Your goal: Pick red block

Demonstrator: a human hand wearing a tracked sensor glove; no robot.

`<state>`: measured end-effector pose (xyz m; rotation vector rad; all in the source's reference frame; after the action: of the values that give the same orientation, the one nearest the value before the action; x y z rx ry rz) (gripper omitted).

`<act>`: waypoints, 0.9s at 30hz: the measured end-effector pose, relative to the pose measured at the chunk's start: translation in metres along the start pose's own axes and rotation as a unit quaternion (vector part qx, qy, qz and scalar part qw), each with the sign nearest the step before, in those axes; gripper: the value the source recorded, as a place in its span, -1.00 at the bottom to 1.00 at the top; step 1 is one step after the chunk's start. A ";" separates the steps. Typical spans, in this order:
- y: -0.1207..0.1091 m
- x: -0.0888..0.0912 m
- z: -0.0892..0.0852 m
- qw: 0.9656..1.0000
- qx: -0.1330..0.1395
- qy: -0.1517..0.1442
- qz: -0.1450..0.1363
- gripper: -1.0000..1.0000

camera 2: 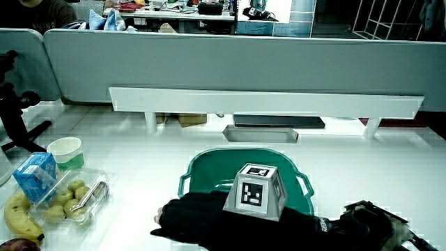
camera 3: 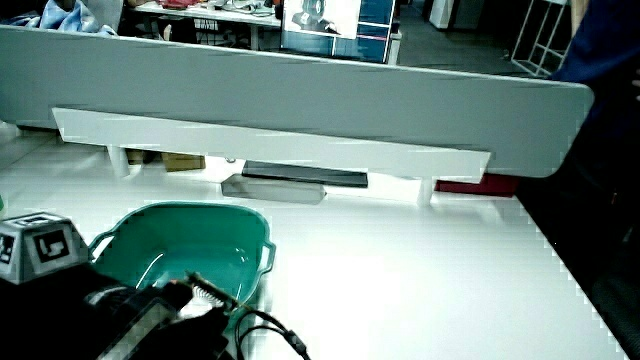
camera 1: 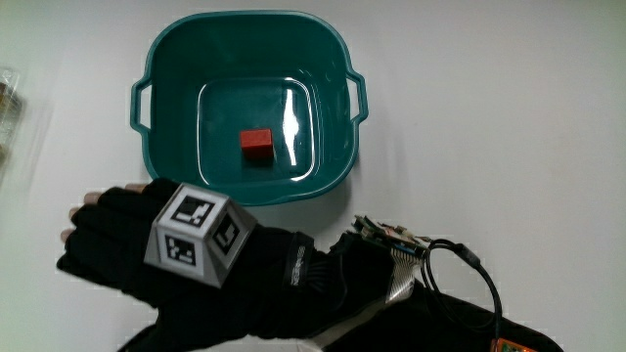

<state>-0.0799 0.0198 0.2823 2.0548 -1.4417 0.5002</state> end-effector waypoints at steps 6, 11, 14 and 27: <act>0.001 0.022 0.005 0.999 0.006 0.028 -0.022 0.00; 0.002 0.042 0.008 0.998 0.009 0.000 -0.065 0.00; 0.000 0.054 0.011 0.996 0.020 -0.003 -0.087 0.00; 0.004 0.115 0.001 0.986 -0.022 0.038 -0.159 0.00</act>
<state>-0.0439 -0.0646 0.3515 2.1521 -1.0442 0.4046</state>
